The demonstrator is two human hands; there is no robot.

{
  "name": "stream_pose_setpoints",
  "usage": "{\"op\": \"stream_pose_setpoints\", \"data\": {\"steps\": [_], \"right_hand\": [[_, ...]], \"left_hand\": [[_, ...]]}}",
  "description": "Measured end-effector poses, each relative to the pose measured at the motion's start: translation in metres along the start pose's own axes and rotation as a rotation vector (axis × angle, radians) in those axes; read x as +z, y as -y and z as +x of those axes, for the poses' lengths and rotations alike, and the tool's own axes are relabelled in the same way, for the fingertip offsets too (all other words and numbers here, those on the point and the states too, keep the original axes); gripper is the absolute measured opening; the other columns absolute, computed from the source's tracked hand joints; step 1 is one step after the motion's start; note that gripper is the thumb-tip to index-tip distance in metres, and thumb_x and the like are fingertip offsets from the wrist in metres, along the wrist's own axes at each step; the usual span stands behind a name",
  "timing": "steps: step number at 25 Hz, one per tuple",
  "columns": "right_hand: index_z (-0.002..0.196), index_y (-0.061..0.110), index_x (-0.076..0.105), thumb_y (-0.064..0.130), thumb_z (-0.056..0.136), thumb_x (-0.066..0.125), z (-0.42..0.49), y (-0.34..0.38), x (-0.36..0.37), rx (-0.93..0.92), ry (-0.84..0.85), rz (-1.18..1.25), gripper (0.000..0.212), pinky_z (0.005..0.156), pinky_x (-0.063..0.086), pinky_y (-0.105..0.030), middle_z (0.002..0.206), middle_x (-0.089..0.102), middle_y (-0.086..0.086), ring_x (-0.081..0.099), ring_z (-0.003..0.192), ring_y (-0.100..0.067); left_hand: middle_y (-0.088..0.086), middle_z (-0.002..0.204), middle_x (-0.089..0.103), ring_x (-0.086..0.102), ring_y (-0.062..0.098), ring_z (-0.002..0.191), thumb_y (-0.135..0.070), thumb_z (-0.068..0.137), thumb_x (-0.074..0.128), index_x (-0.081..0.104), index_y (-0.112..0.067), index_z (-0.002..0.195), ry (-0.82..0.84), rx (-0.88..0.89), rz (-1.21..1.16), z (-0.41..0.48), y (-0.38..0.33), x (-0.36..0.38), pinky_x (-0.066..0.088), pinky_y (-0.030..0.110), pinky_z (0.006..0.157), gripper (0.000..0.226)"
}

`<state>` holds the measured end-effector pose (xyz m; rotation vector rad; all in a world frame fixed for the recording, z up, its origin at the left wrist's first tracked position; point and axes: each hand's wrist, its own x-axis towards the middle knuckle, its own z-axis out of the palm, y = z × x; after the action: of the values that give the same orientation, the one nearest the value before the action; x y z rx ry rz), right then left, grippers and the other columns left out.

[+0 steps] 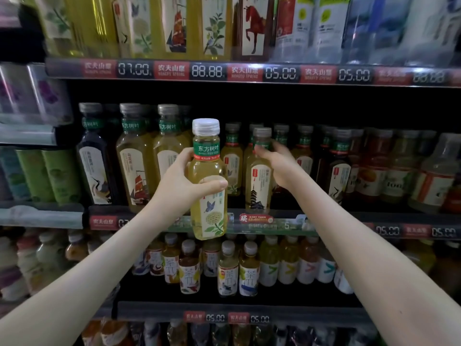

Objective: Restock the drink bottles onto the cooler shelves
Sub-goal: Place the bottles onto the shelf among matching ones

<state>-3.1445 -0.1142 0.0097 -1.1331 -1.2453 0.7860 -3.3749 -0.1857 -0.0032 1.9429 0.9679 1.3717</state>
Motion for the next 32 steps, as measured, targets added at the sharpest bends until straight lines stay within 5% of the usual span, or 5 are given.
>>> {"op": "stream_pose_setpoints", "data": {"steps": [5, 10, 16, 27, 32], "right_hand": [[0.149, 0.020, 0.027, 0.030, 0.095, 0.057, 0.018, 0.005, 0.005, -0.002, -0.009, -0.221, 0.064, 0.105, 0.033, -0.040, 0.151, 0.036, -0.007, 0.036, 0.137, -0.028], [0.146, 0.016, 0.034, 0.032, 0.094, 0.057, 0.023, 0.004, -0.006, -0.044, 0.027, -0.394, 0.059, 0.092, 0.036, -0.030, 0.145, 0.045, -0.007, 0.045, 0.130, -0.026], [0.141, 0.013, 0.041, 0.029, 0.094, 0.059, 0.020, 0.005, -0.025, -0.067, 0.015, -0.477, 0.052, 0.091, 0.041, -0.030, 0.139, 0.051, -0.008, 0.051, 0.123, -0.026], [0.146, 0.023, 0.018, 0.024, 0.072, 0.083, 0.008, -0.025, -0.024, 0.031, 0.112, -0.570, 0.099, 0.105, 0.040, -0.038, 0.145, 0.039, -0.004, 0.043, 0.129, -0.022], [0.144, 0.018, 0.021, 0.017, 0.075, 0.079, 0.011, -0.032, -0.014, 0.019, 0.093, -0.561, 0.090, 0.098, 0.037, -0.029, 0.140, 0.044, -0.002, 0.044, 0.129, -0.020]], "left_hand": [[-0.019, 0.099, 0.062, 0.061, -0.013, 0.085, -0.025, 0.071, 0.078, 0.045, -0.045, 0.102, 0.011, -0.036, -0.082, 0.006, 0.001, 0.003, 0.048, 0.008, 0.064, 0.050], [-0.010, 0.105, 0.066, 0.067, 0.004, 0.092, -0.031, 0.065, 0.078, 0.049, -0.040, 0.108, 0.029, -0.125, -0.200, 0.012, 0.008, 0.004, 0.052, 0.028, 0.084, 0.052], [-0.012, 0.114, 0.059, 0.058, 0.009, 0.108, -0.035, 0.069, 0.081, 0.045, -0.032, 0.120, -0.175, 0.053, 0.055, 0.029, 0.011, 0.003, 0.045, 0.032, 0.095, 0.063], [-0.016, 0.103, 0.060, 0.060, 0.005, 0.097, -0.028, 0.071, 0.081, 0.041, -0.030, 0.127, -0.029, -0.045, -0.062, 0.082, 0.033, 0.057, 0.050, 0.032, 0.087, 0.068], [-0.012, 0.102, 0.061, 0.060, 0.016, 0.105, -0.024, 0.075, 0.079, 0.043, -0.033, 0.118, -0.023, -0.125, -0.051, 0.098, 0.052, 0.067, 0.048, 0.032, 0.084, 0.057]]}}
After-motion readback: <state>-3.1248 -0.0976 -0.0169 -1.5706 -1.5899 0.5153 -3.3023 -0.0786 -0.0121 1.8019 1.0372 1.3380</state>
